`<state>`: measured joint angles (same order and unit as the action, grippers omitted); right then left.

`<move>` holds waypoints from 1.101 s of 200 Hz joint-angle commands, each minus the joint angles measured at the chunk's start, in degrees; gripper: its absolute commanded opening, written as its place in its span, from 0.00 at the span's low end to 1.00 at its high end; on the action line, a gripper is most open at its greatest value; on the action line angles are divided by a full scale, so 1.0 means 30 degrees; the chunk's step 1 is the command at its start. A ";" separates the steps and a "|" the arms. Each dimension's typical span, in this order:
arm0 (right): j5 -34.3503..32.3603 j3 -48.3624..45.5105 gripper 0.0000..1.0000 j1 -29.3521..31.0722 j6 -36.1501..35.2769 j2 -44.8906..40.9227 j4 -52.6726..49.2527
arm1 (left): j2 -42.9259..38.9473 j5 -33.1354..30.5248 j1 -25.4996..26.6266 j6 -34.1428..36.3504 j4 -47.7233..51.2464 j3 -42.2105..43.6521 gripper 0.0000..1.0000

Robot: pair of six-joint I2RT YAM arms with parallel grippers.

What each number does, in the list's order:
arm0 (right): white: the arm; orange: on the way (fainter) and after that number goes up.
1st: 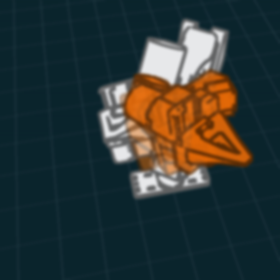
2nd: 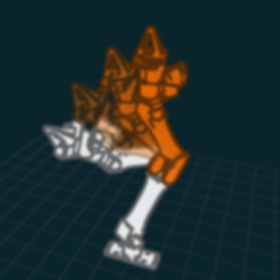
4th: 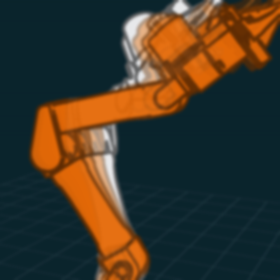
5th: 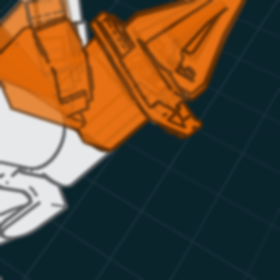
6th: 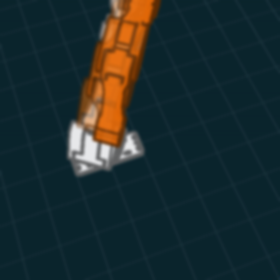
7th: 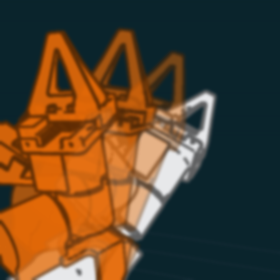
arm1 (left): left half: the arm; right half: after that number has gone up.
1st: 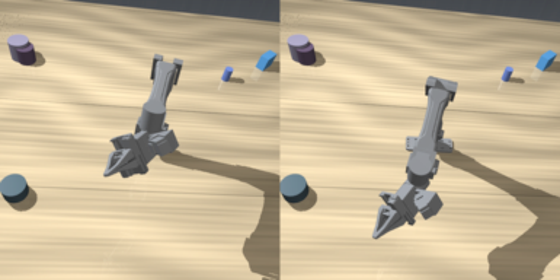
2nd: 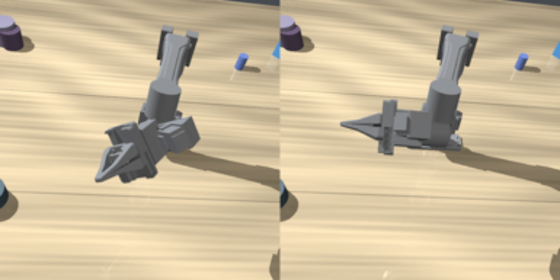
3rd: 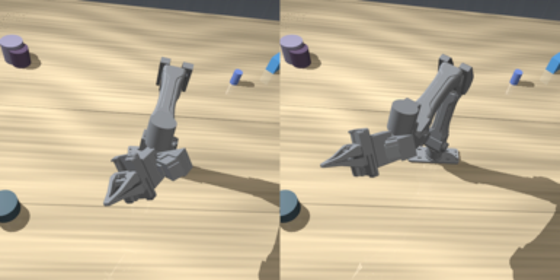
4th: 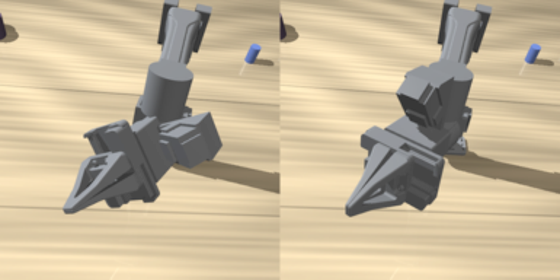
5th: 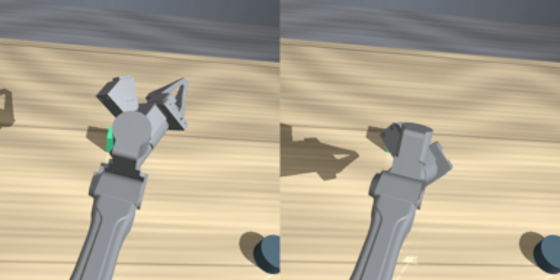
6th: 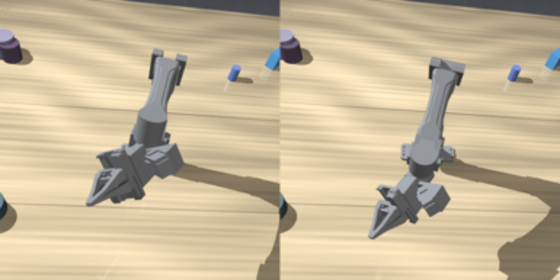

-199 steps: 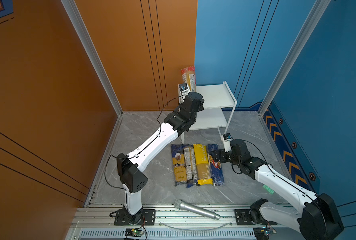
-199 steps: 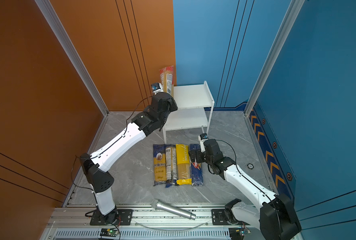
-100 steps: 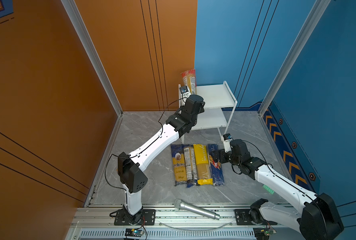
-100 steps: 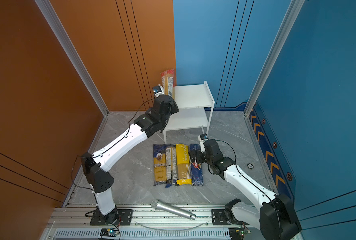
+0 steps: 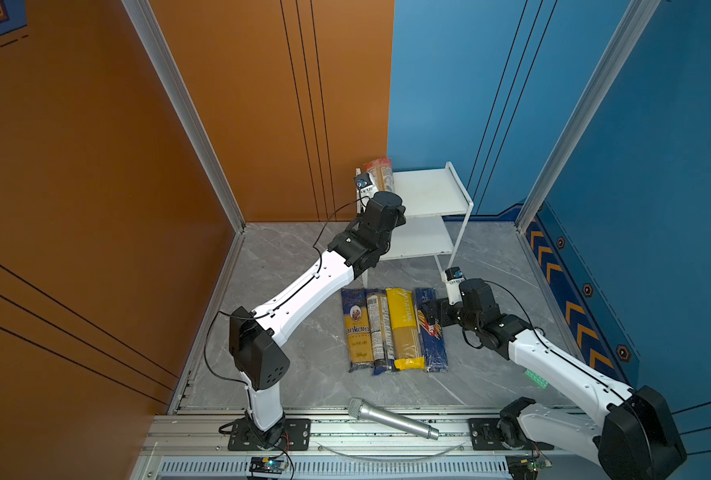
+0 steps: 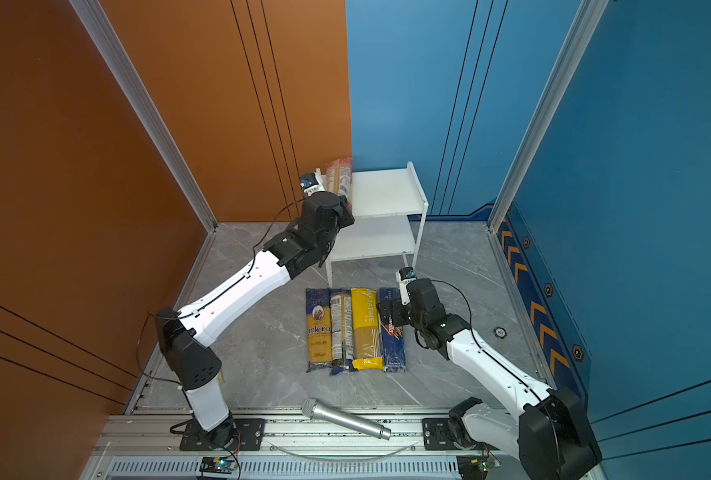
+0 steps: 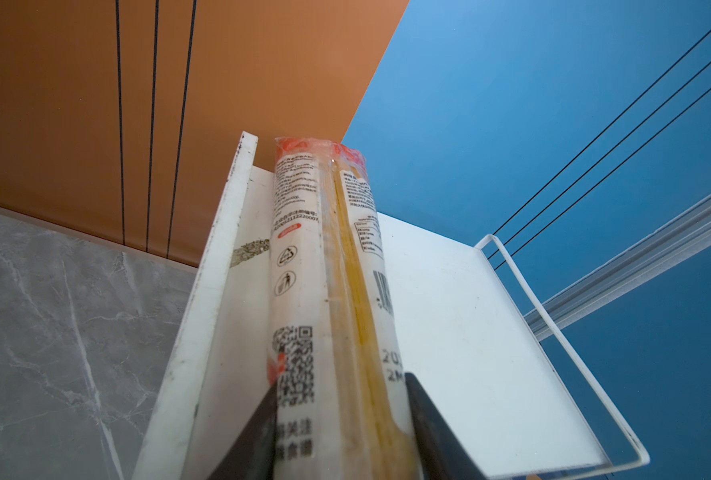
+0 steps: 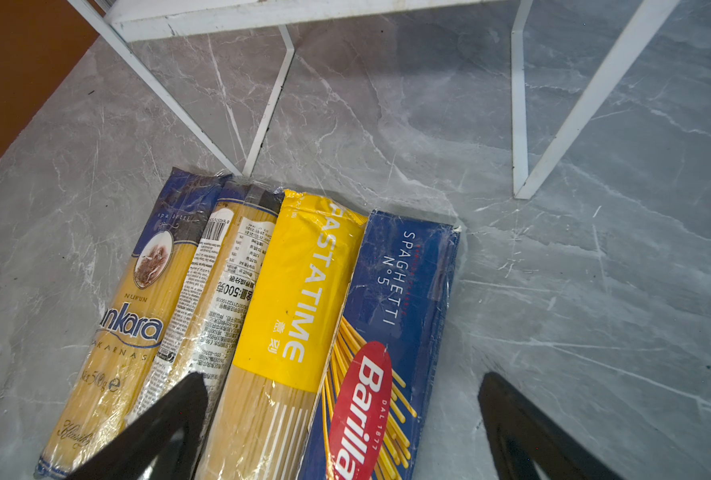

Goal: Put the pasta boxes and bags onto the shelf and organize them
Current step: 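Lower the red-capped bag onto the shelf's upper tier and release it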

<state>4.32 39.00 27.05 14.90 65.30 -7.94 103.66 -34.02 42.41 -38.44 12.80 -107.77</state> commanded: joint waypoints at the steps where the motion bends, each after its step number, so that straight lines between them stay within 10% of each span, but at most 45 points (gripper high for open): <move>1: -0.0086 -0.0229 1.00 -0.0022 0.0015 0.0119 0.0302 | -0.0906 -0.0029 0.0071 -0.0010 -0.0514 0.0649 0.48; 48: -0.0047 -0.0198 1.00 -0.0026 0.0019 0.0089 0.0263 | -0.1659 0.0030 0.0093 0.0071 -0.1541 0.1708 0.60; 71: -0.0091 -0.0197 1.00 -0.0022 0.0015 0.0090 0.0252 | -0.1906 -0.0027 0.0084 0.0126 -0.1599 0.1979 0.81; 76: -0.0077 -0.0198 1.00 -0.0022 0.0015 0.0090 0.0246 | -0.1943 -0.0046 0.0087 0.0148 -0.1600 0.2039 1.00; 220: 0.0478 0.0482 1.00 -0.0080 -0.0005 -0.1023 -0.0828 | -0.5845 0.1444 0.0489 0.2243 -0.3276 0.4227 0.98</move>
<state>4.38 39.03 27.05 14.90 63.83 -8.36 90.98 -30.33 43.20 -35.18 5.72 -97.14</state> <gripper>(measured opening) 0.994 0.979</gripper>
